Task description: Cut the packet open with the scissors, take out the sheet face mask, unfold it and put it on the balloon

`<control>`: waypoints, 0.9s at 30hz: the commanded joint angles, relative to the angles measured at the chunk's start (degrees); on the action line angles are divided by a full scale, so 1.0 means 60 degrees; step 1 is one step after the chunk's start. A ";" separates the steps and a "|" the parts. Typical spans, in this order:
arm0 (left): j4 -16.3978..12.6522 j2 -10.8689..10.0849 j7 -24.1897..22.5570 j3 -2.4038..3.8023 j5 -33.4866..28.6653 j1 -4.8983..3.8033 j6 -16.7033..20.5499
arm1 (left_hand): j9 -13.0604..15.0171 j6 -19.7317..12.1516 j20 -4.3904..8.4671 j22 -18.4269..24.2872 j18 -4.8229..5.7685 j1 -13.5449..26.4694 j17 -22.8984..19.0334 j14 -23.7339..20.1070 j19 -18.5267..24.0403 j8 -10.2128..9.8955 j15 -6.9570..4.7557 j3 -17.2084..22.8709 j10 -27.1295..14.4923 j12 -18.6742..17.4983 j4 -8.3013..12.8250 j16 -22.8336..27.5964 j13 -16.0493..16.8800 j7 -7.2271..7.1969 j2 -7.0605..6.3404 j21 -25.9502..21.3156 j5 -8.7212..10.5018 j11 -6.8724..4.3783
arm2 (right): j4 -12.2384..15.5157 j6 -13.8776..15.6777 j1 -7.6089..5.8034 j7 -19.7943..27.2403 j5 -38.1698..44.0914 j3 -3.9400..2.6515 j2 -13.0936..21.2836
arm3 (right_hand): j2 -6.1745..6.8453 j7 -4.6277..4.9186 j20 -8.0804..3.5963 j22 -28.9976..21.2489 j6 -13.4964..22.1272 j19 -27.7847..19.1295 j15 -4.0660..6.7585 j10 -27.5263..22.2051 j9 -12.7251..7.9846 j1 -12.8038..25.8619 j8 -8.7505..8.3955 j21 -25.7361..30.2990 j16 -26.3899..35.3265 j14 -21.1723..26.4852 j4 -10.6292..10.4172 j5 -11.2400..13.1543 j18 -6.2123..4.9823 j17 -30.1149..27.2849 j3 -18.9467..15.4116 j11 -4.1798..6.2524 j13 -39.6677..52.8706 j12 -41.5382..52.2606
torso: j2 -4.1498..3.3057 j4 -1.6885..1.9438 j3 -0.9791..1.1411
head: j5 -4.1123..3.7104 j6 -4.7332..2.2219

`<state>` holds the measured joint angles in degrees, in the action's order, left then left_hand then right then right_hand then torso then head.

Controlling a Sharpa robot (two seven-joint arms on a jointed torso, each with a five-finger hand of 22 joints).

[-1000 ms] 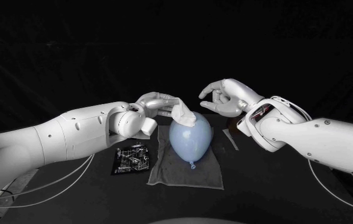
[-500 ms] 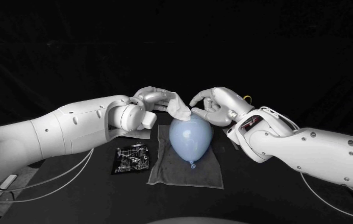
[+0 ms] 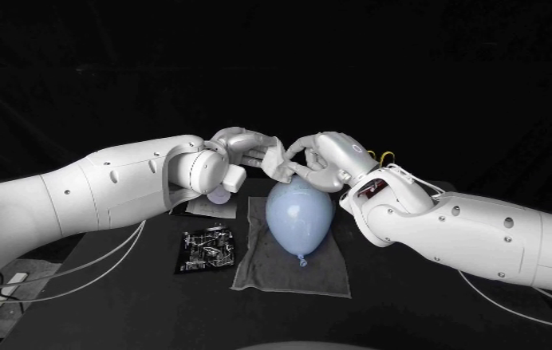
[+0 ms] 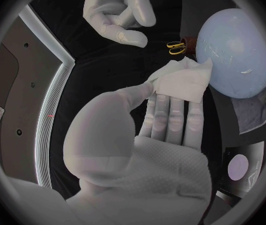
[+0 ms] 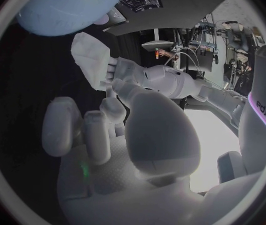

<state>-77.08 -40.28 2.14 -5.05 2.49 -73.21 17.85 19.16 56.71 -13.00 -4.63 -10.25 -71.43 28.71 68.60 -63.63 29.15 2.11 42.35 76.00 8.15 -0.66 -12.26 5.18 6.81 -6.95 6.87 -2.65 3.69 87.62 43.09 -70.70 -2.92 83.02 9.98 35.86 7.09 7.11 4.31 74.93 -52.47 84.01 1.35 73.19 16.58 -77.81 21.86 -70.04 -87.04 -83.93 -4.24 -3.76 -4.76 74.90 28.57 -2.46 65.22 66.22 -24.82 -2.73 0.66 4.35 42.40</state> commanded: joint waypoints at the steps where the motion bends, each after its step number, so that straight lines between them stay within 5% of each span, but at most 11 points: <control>1: -0.0044 0.0028 0.0500 0.0009 0.0171 -0.0092 -0.0076 | 0.1399 -0.0009 0.0049 -0.0024 -0.0068 0.0110 0.0021 0.0160 -0.0118 0.0078 -0.0008 0.0084 0.0069 0.0048 0.0014 -0.0060 0.0013 -0.0031 0.0041 0.0091 -0.0047 -0.0004 | -0.0248 0.0487 -0.0007 -0.0436 0.1045 -0.0008 -0.0198 | 0.0093 0.0060 -0.0030 0.1622 0.0003 0.0132 0.0052 0.0050 -0.0032 -0.0037 -0.0066 0.0002 -0.0030 -0.0813 0.0024 0.0055 0.0153 0.1789 0.0074 -0.0007 -0.0016 -0.0002 | -0.0009 0.0003 0.0007 | 0.0012 -0.0024; 15: -0.0062 0.0094 0.0743 0.0006 0.0218 -0.0185 -0.0091 | 0.1507 -0.0184 0.0439 -0.0148 -0.0068 0.0299 -0.0027 0.0950 -0.0755 0.0146 -0.0155 0.0036 -0.0053 -0.0014 0.0017 -0.0130 0.0028 -0.0025 0.0235 0.0451 -0.0037 -0.0007 | -0.0778 0.0954 -0.0014 -0.0430 0.1616 -0.0027 -0.0729 | 0.0209 0.0140 -0.0002 0.1602 0.0107 0.0106 0.0005 -0.0020 -0.0149 0.0024 -0.0285 0.0110 0.0015 -0.0797 0.0099 0.0068 0.0138 0.1729 0.0176 -0.0070 -0.0084 -0.0094 | -0.0005 -0.0004 0.0008 | 0.0009 -0.0010; 27: -0.0070 0.0163 0.0773 0.0006 0.0181 -0.0190 -0.0038 | 0.1559 -0.0276 0.0555 -0.0158 -0.0067 0.0353 -0.0079 0.1230 -0.0952 0.0172 -0.0192 -0.0070 -0.0130 -0.0056 -0.0038 -0.0160 0.0030 -0.0011 0.0359 0.0531 -0.0038 0.0003 | -0.1018 0.0440 -0.0022 -0.0501 0.1730 -0.0030 -0.0934 | 0.0350 0.0178 0.0027 0.1584 0.0115 0.0078 -0.0030 -0.0081 -0.0212 0.0146 -0.0398 0.0193 0.0042 -0.0786 0.0114 0.0143 0.0125 0.1695 0.0152 -0.0109 -0.0138 -0.0163 | 0.0003 -0.0006 -0.0007 | 0.0011 -0.0033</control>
<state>-77.34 -39.46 6.82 -5.08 3.54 -74.22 17.80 19.27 55.43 -9.64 -5.48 -10.19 -69.07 28.29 75.49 -69.01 29.92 0.91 42.26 75.54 8.15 -0.79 -13.03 5.27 6.65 -5.41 9.74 -2.60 3.69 81.58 47.00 -70.78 -5.40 91.77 9.85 30.39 8.67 7.85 4.31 74.95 -51.69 83.96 1.33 72.77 15.35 -76.82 19.82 -69.05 -86.85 -83.92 -3.54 -3.17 -4.54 74.95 29.27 -2.88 64.35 65.39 -24.81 -2.76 0.64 4.38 42.28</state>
